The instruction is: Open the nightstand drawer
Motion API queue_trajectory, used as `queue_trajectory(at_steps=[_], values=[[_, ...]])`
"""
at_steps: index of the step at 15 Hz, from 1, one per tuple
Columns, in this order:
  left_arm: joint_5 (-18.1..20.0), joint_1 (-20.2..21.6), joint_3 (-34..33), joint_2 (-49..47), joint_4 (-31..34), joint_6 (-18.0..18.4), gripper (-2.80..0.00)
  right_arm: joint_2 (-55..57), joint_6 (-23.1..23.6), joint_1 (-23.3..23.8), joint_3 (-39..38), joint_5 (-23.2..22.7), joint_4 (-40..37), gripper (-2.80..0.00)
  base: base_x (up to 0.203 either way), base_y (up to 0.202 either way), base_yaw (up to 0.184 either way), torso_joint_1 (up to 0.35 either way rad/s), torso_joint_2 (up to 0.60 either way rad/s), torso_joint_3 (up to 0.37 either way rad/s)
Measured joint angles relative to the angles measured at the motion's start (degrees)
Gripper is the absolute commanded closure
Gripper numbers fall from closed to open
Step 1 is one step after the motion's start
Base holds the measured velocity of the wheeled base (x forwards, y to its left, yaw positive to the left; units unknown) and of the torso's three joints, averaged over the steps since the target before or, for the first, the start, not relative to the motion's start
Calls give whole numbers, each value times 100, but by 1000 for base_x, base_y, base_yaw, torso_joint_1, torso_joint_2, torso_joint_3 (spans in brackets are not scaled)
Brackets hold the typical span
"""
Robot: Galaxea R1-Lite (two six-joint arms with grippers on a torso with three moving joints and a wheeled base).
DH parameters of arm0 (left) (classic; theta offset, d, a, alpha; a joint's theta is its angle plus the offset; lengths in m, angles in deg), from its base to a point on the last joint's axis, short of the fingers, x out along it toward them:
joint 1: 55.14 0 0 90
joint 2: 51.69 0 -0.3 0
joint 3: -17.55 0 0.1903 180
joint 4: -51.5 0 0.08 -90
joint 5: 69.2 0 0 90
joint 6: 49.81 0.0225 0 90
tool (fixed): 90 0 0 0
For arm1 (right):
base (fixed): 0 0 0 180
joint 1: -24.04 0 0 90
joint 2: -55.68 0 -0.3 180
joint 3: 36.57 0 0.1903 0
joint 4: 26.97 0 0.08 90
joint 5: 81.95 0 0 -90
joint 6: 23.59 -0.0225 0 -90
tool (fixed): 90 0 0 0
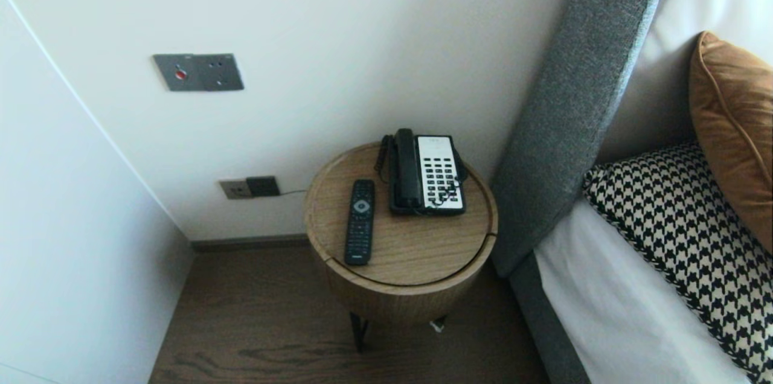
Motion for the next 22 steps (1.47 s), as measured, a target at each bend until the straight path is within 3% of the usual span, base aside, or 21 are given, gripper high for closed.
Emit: queue_trajectory(at_steps=[5,14,17,20,22], values=[[43,2,575,-585,331,4,0,0,0,0,0,-1,0,0,0,0,0,0,0,0],[510,-126,2310,-4264,395,-70,0,0,0,0,0,-2,0,0,0,0,0,0,0,0],[252,-881,2763,-5363,406,-444,0,0,0,0,0,-1,1,0,0,0,0,0,0,0],[-237,-2122,3212,-6312,416,-1331,0,0,0,0,0,0,0,0,0,0,0,0,0,0],[-409,-2635,3633,-6992,417,-1832,0,0,0,0,0,-1,1,0,0,0,0,0,0,0]])
